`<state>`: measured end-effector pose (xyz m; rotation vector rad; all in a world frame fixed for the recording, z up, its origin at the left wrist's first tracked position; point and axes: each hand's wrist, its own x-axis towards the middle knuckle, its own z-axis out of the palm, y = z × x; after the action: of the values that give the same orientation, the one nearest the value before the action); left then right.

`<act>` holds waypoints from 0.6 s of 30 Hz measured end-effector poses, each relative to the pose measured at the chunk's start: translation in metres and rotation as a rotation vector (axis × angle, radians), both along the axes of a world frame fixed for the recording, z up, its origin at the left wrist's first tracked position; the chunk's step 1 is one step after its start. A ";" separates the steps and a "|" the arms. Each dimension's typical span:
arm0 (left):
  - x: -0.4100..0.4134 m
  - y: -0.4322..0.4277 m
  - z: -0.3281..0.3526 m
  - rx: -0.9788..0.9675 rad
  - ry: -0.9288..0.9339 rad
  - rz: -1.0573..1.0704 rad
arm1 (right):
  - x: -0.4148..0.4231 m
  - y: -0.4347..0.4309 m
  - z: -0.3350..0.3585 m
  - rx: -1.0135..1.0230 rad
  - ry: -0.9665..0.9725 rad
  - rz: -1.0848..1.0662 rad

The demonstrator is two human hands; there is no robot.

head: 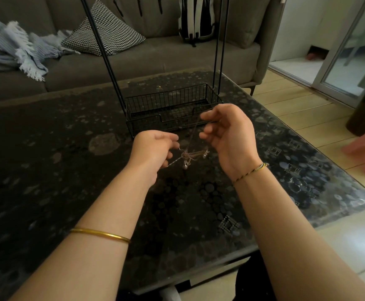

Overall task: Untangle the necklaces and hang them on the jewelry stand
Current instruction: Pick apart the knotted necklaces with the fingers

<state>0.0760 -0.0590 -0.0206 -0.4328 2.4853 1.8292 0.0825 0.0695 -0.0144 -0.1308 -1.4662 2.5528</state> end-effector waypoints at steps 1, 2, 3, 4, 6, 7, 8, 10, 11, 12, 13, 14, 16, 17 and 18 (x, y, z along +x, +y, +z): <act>-0.001 0.000 -0.001 -0.017 0.003 0.010 | 0.000 0.001 0.000 -0.030 -0.001 -0.009; -0.001 -0.001 -0.001 -0.036 0.007 0.018 | -0.001 0.001 -0.001 -0.056 -0.002 -0.017; -0.002 -0.001 -0.003 -0.059 0.010 0.015 | -0.001 0.002 -0.001 -0.079 -0.002 -0.023; -0.002 -0.002 -0.004 -0.085 0.012 0.003 | -0.001 0.003 -0.001 -0.099 -0.001 -0.027; -0.002 -0.004 -0.006 -0.144 0.013 -0.028 | 0.000 0.004 -0.001 -0.131 0.009 -0.034; -0.002 -0.005 -0.007 -0.169 0.012 -0.037 | 0.000 0.004 -0.001 -0.138 0.018 -0.039; -0.003 -0.005 -0.008 -0.193 0.013 -0.042 | 0.000 0.004 -0.001 -0.143 0.026 -0.045; -0.003 -0.006 -0.010 -0.273 0.026 -0.041 | 0.002 0.005 0.000 -0.154 0.030 -0.061; -0.003 -0.006 -0.011 -0.333 0.037 -0.034 | 0.002 0.005 0.000 -0.161 0.028 -0.072; -0.004 -0.006 -0.011 -0.394 0.047 -0.023 | 0.003 0.005 0.000 -0.167 0.023 -0.083; -0.004 -0.006 -0.011 -0.450 0.051 -0.011 | 0.003 0.005 0.000 -0.173 0.017 -0.095; -0.003 -0.005 -0.011 -0.489 0.048 -0.002 | 0.004 0.005 0.000 -0.177 0.011 -0.107; -0.004 -0.003 -0.010 -0.550 0.041 -0.012 | 0.005 0.004 0.000 -0.166 0.001 -0.129; -0.004 -0.002 -0.010 -0.571 0.032 -0.022 | 0.005 0.003 0.001 -0.150 -0.002 -0.139; -0.005 0.000 -0.011 -0.580 0.018 -0.030 | 0.005 0.001 0.001 -0.133 -0.003 -0.145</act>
<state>0.0709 -0.0593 -0.0312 -0.3827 2.9837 1.0718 0.0877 0.0710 -0.0137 -0.2509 -1.2392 2.5309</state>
